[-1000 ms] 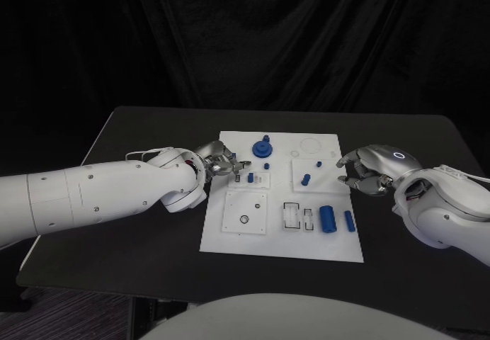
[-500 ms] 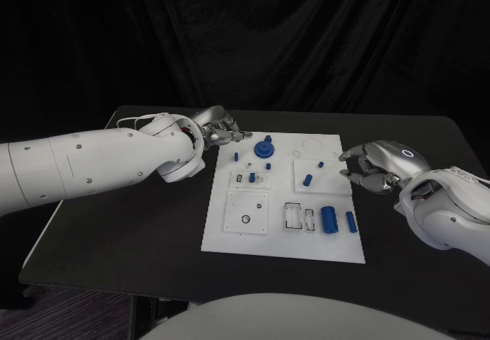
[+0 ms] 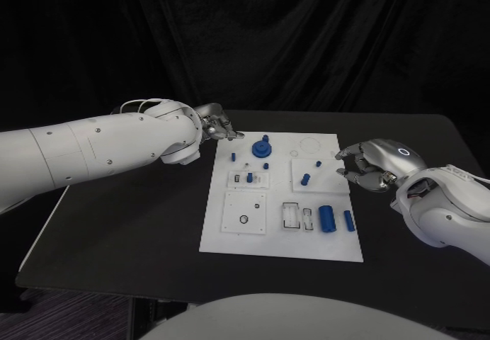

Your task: Assemble the parts on the task board

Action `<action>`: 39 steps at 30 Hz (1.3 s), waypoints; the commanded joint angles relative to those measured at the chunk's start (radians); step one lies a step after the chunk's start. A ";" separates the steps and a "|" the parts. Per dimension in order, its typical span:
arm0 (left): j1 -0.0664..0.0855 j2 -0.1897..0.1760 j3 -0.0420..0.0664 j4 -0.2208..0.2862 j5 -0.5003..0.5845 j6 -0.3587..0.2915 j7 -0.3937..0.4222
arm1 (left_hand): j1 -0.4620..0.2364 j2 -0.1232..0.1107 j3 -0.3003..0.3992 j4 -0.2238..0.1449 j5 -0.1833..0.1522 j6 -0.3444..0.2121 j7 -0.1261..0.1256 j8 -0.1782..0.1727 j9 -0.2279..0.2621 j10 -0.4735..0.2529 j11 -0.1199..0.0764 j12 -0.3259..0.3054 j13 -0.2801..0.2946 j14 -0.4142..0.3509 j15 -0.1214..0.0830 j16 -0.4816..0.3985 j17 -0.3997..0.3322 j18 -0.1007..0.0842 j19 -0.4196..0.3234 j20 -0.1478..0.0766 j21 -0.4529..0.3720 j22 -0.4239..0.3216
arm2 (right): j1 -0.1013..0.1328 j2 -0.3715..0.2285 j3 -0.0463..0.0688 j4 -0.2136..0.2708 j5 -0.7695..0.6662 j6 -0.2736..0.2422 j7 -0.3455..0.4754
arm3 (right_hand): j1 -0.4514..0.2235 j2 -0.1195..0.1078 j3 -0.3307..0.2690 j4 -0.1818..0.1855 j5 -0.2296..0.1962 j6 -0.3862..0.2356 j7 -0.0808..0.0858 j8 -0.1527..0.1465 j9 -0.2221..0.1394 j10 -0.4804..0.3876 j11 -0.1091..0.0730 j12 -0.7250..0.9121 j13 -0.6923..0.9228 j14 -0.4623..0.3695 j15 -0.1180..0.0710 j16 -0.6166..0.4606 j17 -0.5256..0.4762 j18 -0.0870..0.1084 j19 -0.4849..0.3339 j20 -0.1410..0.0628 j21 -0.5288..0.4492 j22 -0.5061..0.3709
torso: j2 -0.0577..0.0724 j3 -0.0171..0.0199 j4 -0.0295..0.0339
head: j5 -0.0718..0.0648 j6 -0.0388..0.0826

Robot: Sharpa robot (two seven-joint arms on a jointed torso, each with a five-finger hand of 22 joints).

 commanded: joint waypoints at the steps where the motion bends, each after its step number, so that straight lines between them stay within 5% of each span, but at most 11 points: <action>1: 0.002 0.020 0.001 -0.037 -0.003 0.095 -0.034 | -0.054 -0.011 -0.013 0.014 -0.023 0.011 0.003 -0.007 -0.001 0.108 0.000 -0.007 0.258 0.102 -0.001 0.003 0.263 -0.003 0.035 -0.002 0.003 0.219 | -0.002 0.002 0.000 0.000 -0.004 -0.020 0.008 | 0.006 -0.005 0.007 -0.001 0.005 0.006 -0.003 -0.003 -0.001 0.004 -0.001 0.002 0.064 0.007 -0.003 0.003 0.104 -0.006 0.007 0.000 0.001 0.138 | 0.003 -0.0011 -0.0010 | 0.004 0.000; 5: 0.000 0.035 0.001 -0.062 -0.003 0.140 -0.058 | -0.091 -0.008 -0.024 0.015 -0.046 0.019 0.004 -0.012 0.000 0.108 0.001 -0.007 0.258 0.102 0.000 0.003 0.263 -0.003 0.034 0.000 0.001 0.218 | -0.002 0.003 0.000 -0.001 -0.004 -0.021 0.011 | 0.006 -0.005 0.008 -0.001 0.006 0.006 -0.003 -0.004 -0.002 0.004 -0.001 0.001 0.064 0.007 -0.003 0.004 0.104 -0.006 0.007 0.000 0.001 0.138 | 0.006 -0.0021 -0.0030 | 0.009 0.000; 23: -0.008 0.064 0.001 -0.124 -0.003 0.201 -0.067 | -0.105 -0.004 -0.027 0.014 -0.042 0.017 0.004 -0.016 0.000 0.108 0.001 -0.007 0.258 0.102 0.000 0.003 0.263 -0.002 0.032 0.000 -0.003 0.217 | -0.002 0.011 0.000 -0.010 -0.004 -0.011 0.010 | 0.008 -0.004 0.011 -0.002 0.010 0.007 -0.002 -0.004 -0.003 0.001 -0.001 -0.001 0.061 0.006 -0.003 0.002 0.102 -0.005 0.005 -0.001 -0.003 0.137 | 0.006 -0.0022 -0.0026 | 0.016 0.000; 27: -0.011 0.067 0.001 -0.125 -0.003 0.206 -0.066 | -0.100 -0.003 -0.022 0.006 -0.016 0.018 0.003 -0.022 0.000 0.108 0.001 -0.007 0.258 0.102 0.000 0.003 0.263 -0.001 0.029 0.001 -0.007 0.216 | -0.002 0.013 0.000 -0.011 -0.004 -0.006 0.008 | 0.010 -0.004 0.013 -0.003 0.013 0.007 -0.001 -0.004 -0.003 0.000 0.000 -0.002 0.060 0.006 -0.003 0.002 0.102 -0.005 0.005 -0.001 -0.004 0.136 | 0.007 -0.0032 -0.0033 | 0.017 0.000; 31: -0.014 0.069 0.001 -0.124 -0.003 0.211 -0.066 | -0.068 -0.004 -0.003 -0.012 0.050 0.014 0.001 -0.035 -0.001 0.108 -0.001 -0.007 0.258 0.102 -0.001 0.003 0.263 0.000 0.027 0.000 -0.011 0.214 | -0.002 0.015 0.000 -0.012 -0.004 0.002 0.005 | 0.011 -0.005 0.014 -0.004 0.016 0.007 -0.001 -0.004 -0.004 0.000 0.000 -0.002 0.059 0.006 -0.003 0.001 0.101 -0.004 0.004 -0.001 -0.006 0.136 | 0.006 -0.0026 -0.0022 | 0.014 0.000; 38: -0.021 0.072 0.001 -0.126 -0.003 0.217 -0.066 | -0.059 -0.005 0.006 -0.015 0.075 0.013 0.002 -0.050 -0.008 0.108 0.000 -0.007 0.258 0.102 0.000 0.003 0.263 0.001 0.024 0.000 -0.015 0.213 | -0.002 0.016 0.000 -0.012 -0.004 0.012 0.001 | 0.014 -0.005 0.017 -0.006 0.021 0.008 0.000 -0.005 -0.005 -0.003 0.000 -0.004 0.057 0.004 -0.003 -0.001 0.098 -0.004 0.002 -0.001 -0.010 0.134 | 0.007 -0.0023 -0.0027 | 0.013 0.000; 39: -0.022 0.072 0.001 -0.126 -0.003 0.218 -0.066 | -0.053 -0.006 0.012 -0.018 0.099 0.017 0.002 -0.057 -0.012 0.108 0.000 -0.007 0.258 0.102 0.000 0.003 0.263 0.002 0.022 0.000 -0.018 0.212 | -0.002 0.015 0.000 -0.012 -0.004 0.014 0.000 | 0.015 -0.005 0.018 -0.006 0.022 0.008 0.000 -0.005 -0.006 -0.003 0.000 -0.005 0.056 0.003 -0.003 -0.001 0.097 -0.003 0.001 -0.001 -0.012 0.134 | 0.007 -0.0024 -0.0022 | 0.012 0.000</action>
